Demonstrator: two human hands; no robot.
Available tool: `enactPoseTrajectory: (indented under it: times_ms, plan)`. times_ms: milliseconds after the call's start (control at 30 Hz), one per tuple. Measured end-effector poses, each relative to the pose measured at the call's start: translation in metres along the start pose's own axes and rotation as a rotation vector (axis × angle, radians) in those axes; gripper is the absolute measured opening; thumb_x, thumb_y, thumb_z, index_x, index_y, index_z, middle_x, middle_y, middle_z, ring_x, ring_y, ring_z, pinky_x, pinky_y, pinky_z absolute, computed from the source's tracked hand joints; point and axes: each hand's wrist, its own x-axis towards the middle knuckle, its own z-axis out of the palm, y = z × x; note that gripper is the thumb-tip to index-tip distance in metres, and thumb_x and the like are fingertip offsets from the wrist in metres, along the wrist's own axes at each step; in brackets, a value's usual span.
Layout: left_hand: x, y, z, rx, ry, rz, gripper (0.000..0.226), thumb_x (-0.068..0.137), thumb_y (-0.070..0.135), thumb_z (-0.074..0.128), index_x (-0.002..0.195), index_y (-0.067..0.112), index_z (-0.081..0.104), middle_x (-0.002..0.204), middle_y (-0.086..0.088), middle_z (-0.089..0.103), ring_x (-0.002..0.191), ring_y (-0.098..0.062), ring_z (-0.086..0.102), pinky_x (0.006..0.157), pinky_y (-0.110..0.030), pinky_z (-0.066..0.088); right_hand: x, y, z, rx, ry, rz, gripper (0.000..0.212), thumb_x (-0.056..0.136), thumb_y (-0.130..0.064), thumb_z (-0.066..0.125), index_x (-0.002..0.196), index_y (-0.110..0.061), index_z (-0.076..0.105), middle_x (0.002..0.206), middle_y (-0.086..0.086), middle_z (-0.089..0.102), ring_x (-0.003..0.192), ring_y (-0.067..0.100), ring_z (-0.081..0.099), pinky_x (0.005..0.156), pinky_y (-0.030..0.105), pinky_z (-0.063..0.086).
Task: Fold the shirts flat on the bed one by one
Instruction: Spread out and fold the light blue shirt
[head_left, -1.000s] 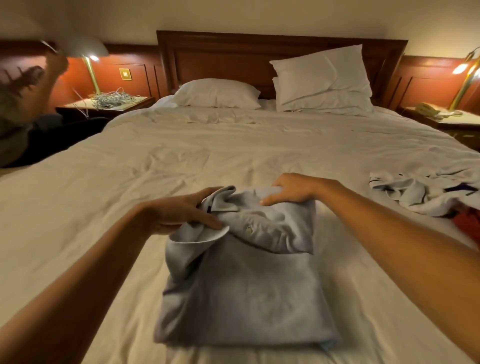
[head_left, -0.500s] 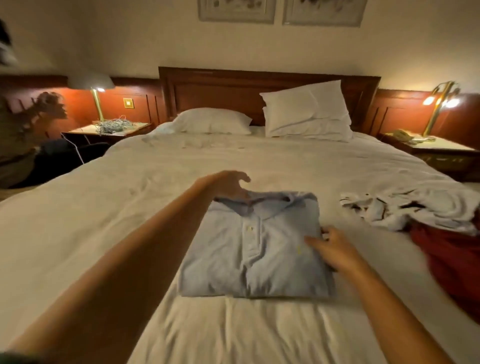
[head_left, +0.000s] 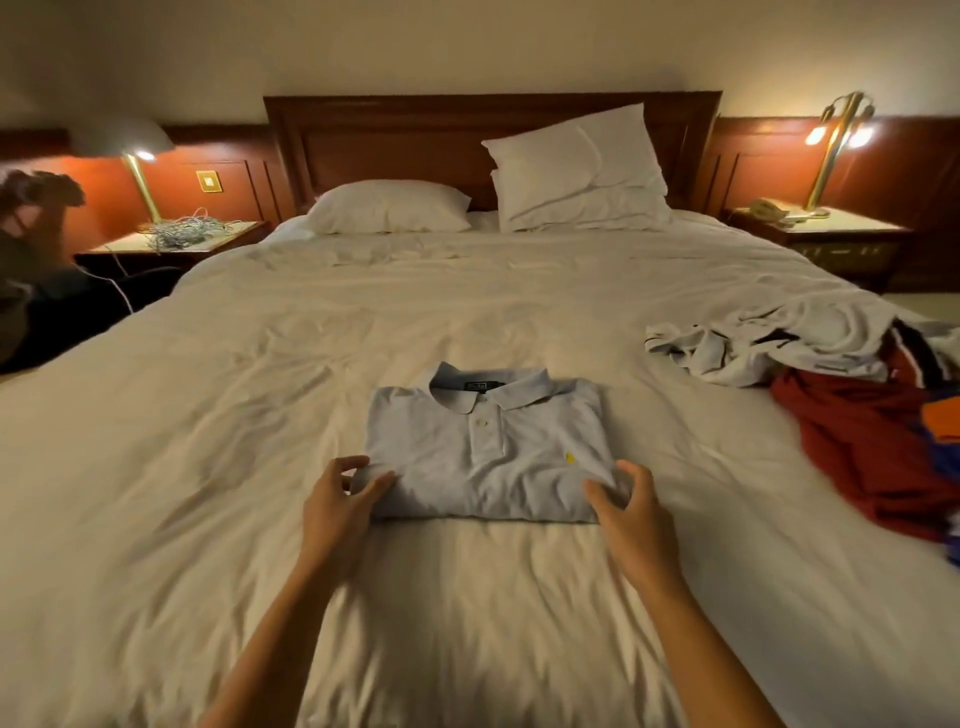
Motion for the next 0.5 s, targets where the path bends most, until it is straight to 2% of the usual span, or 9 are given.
enactPoseTrajectory:
  times_ms: [67,133,233,333,433,500]
  plan:
    - [0.0,0.006,0.0,-0.091,-0.059,-0.024,0.033,0.084,0.026,0.079,0.113,0.016,0.068,0.1,-0.01,0.069,0.086,-0.02,0.067,0.068,-0.034,0.055,0.004,-0.004,0.001,0.047,-0.037,0.0,0.042,0.09,-0.033,0.07,0.128,-0.018,0.058,0.117,0.012,0.066,0.107,0.034,0.061,0.079,0.031,0.042]
    - [0.001,0.011,-0.007,-0.198,-0.09,-0.041,0.026,0.083,0.019,0.08,0.106,0.013,0.071,0.099,-0.018,0.07,0.084,-0.025,0.066,0.07,-0.04,0.055,0.01,-0.008,-0.003,0.104,-0.04,-0.026,0.029,0.087,-0.028,0.074,0.113,-0.018,0.065,0.108,0.01,0.068,0.099,0.03,0.064,0.078,0.032,0.046]
    - [0.003,0.017,-0.024,-0.248,-0.059,0.021,0.016,0.08,0.016,0.082,0.093,0.013,0.073,0.092,-0.014,0.072,0.078,-0.021,0.063,0.069,-0.037,0.049,0.017,-0.006,-0.021,0.138,0.015,-0.067,0.02,0.081,-0.03,0.081,0.094,-0.027,0.066,0.096,0.005,0.07,0.086,0.023,0.064,0.077,0.039,0.052]
    - [-0.002,0.011,-0.042,-0.057,-0.097,0.074,0.019,0.076,0.024,0.086,0.091,0.024,0.074,0.084,-0.004,0.073,0.065,-0.013,0.062,0.06,-0.029,0.048,0.01,0.018,-0.037,0.121,-0.01,-0.058,0.028,0.075,-0.032,0.086,0.09,-0.032,0.062,0.089,-0.005,0.069,0.08,0.017,0.066,0.073,0.039,0.053]
    - [-0.015,-0.005,-0.05,0.177,-0.167,0.026,0.034,0.074,0.036,0.086,0.102,0.03,0.068,0.083,-0.004,0.07,0.067,-0.018,0.063,0.059,-0.032,0.047,-0.003,0.049,-0.041,0.131,-0.153,0.028,0.034,0.074,-0.028,0.086,0.099,-0.033,0.064,0.094,-0.005,0.071,0.077,0.017,0.068,0.069,0.036,0.053]
    - [-0.022,-0.009,-0.054,0.209,-0.12,0.006,0.04,0.073,0.04,0.086,0.105,0.032,0.063,0.08,-0.001,0.07,0.068,-0.019,0.066,0.059,-0.031,0.046,-0.002,0.054,-0.044,0.142,-0.151,0.062,0.033,0.076,-0.04,0.083,0.103,-0.032,0.066,0.09,-0.008,0.069,0.066,0.01,0.06,0.061,0.029,0.045]
